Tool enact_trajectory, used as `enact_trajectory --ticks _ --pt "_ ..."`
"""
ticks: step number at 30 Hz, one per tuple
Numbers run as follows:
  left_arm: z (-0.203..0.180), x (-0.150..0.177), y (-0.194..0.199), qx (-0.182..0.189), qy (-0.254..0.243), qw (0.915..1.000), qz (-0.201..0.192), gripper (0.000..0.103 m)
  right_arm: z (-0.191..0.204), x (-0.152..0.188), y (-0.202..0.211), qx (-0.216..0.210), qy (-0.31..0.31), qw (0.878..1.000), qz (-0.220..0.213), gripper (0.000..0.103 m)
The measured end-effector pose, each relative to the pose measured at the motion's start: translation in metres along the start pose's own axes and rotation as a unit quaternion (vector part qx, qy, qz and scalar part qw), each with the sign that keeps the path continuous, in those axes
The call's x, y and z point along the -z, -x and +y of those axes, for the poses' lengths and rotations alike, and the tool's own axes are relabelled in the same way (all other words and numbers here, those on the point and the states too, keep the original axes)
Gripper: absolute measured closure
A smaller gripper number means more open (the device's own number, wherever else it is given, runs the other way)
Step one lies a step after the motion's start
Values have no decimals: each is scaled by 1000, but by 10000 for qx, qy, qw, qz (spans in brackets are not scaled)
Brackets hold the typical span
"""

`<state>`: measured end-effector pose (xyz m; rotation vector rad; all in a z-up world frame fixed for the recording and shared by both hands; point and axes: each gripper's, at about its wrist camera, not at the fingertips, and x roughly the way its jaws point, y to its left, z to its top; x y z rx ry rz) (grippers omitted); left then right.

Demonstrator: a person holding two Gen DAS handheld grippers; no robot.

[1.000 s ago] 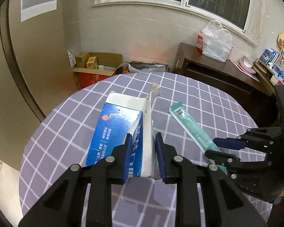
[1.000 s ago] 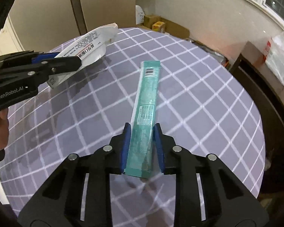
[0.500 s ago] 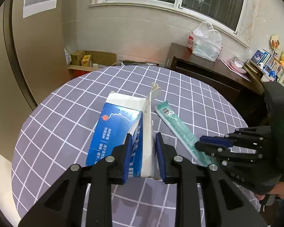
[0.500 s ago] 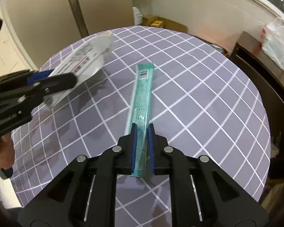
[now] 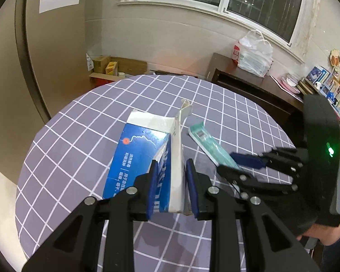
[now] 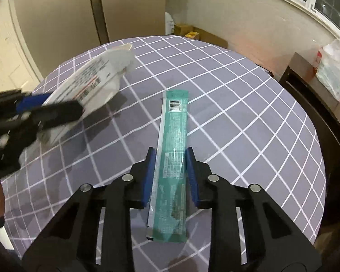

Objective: Collect trash
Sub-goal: 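Grasp the teal toothbrush package with the right tool while the left tool grasps the blue box, then carry both items to the wastebasket and open both tools to drop them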

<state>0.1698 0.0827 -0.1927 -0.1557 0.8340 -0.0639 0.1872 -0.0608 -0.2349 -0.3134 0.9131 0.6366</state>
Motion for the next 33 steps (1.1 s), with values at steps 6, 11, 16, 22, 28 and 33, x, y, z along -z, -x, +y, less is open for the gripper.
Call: enact_trajectory --ticks 6,11,16,22,28,33 --pt "-17 -3 4 9 -77 9999 -63 79 -20 12 19 -174 -470 9986 -184 76" --pt "-43 -9 6 172 -272 9994 -112 79 -52 23 54 -175 -893 9946 -501 76" --pt "-81 -14 7 437 -504 9976 -159 79 -93 40 94 -97 -1338 9873 -854 76" --pt "-140 -23 9 834 -895 9922 -229 79 -139 67 149 147 -1852 9741 -1291 76" --pt "-204 -25 14 1221 -1309 9835 -281 79 -188 103 196 469 -2419 9554 -1627 76" --pt "-255 -18 12 1518 -1610 9750 -212 79 -226 143 221 760 -2900 9383 -1726 76"
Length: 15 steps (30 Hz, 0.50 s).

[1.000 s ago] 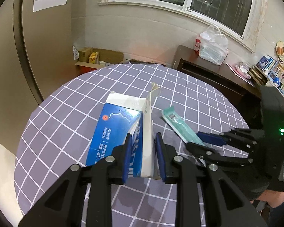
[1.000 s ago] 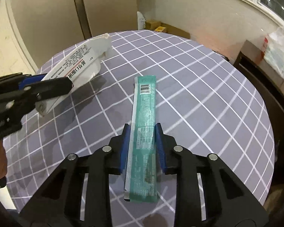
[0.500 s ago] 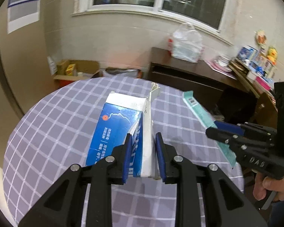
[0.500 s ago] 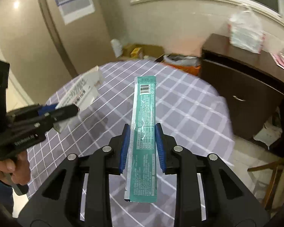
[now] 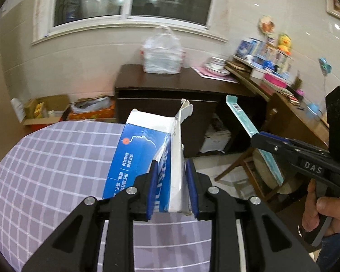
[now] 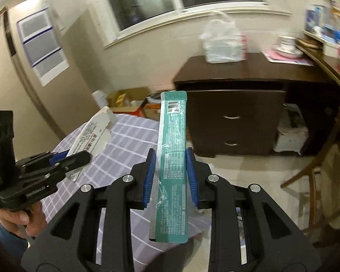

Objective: Collect trash
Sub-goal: 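Carry both items to the wastebasket and open both tools to drop them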

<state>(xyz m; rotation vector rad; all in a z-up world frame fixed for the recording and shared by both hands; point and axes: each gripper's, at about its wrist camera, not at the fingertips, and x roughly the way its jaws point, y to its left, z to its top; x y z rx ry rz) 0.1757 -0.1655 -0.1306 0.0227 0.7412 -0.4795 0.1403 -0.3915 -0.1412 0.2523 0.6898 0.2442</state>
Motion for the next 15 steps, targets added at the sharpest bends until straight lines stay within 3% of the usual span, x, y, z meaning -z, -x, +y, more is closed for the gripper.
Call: enact_trajectory --ticks 6,15 --pt "-54 -3 -31 349 -340 9985 249 79 -57 19 6 377 -571 9976 61 76" --pt "-118 10 -97 667 -673 9912 925 79 -131 57 -5 688 -1361 9876 387 76"
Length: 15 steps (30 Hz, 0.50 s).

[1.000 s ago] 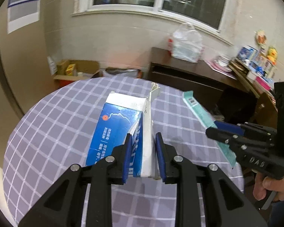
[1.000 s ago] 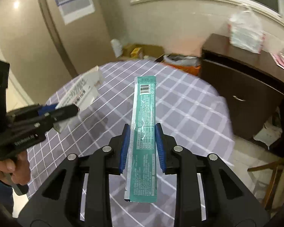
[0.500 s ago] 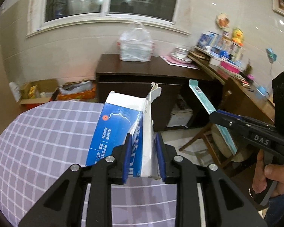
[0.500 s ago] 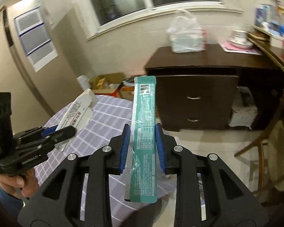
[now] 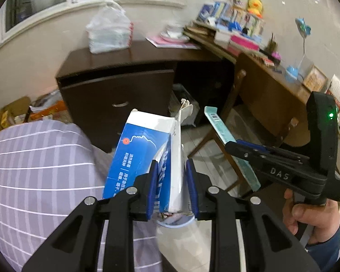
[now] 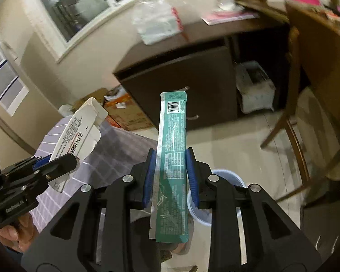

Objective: Collect trash
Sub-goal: 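Carry both items to the wastebasket and open both tools to drop them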

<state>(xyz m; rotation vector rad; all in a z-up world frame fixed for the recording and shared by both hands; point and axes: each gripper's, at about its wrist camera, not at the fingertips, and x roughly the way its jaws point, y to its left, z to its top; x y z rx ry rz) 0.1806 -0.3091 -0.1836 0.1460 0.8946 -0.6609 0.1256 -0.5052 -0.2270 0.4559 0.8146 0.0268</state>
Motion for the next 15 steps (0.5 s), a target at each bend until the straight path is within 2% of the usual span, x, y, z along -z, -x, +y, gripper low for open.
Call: enact_trajectory --ticks 11,12,13,14,15 --pt "-32 3 -85 216 -31 9958 884 78 -59 22 -49 94 -687 9962 530 74" --pt "-33 4 -94 226 -44 9948 992 77 -65 23 -55 108 -761 9954 570 70" --pt "-34 4 -100 236 -38 9940 1069 76 -69 25 -59 111 -840 9945 611 61" --pt "-34 4 -105 236 -28 9932 1142 73 -74 26 -64 131 -950 9933 650 41" --pt "-34 4 -111 232 -26 9923 1218 62 -80 28 -67 172 -1050 9921 659 38"
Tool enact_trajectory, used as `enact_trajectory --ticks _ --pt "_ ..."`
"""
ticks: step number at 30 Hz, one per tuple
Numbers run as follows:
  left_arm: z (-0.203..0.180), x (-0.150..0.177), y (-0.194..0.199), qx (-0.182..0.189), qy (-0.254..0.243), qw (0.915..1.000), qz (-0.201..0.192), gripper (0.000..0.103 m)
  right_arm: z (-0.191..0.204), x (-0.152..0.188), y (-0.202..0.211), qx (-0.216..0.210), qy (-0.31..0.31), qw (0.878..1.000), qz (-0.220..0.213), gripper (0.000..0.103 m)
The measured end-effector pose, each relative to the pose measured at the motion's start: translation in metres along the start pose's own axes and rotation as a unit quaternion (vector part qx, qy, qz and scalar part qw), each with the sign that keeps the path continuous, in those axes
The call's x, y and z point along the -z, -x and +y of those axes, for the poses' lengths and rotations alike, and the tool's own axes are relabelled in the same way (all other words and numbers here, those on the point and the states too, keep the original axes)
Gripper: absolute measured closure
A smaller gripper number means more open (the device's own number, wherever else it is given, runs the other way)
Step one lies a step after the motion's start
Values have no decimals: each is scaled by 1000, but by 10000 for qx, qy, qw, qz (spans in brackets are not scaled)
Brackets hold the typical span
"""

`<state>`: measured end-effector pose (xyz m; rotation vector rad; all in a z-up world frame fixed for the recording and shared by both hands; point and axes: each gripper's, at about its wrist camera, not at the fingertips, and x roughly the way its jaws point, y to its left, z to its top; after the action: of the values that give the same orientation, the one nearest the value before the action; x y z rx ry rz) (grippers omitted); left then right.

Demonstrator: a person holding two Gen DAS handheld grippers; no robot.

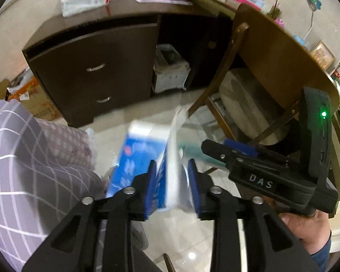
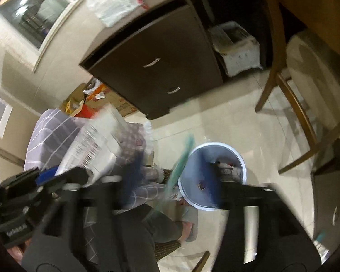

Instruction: Collect trash

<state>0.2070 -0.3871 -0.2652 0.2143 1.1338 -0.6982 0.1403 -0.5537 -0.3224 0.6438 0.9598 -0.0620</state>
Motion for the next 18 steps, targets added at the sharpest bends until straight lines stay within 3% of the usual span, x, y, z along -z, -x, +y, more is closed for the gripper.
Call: enact_trajectory --ticks 3,6,10,13,18 --pt "3 -1 -1 -97 49 9999 -67 30 -13 0 -8 54 -174 9998 107 36" --pt "4 -3 3 -190 2 9997 -145 19 -19 2 -6 65 -286 9995 88 24" --pt "7 -5 16 -348 -36 9991 -223 18 -19 3 1 186 -399 9990 8 8" --pt "9 -4 33 -509 -76 9978 -421 11 -12 1 8 271 -348 9990 -49 7" --pt "17 7 75 -513 32 9950 -856 10 13 0 32 280 -124 9992 -266 6"
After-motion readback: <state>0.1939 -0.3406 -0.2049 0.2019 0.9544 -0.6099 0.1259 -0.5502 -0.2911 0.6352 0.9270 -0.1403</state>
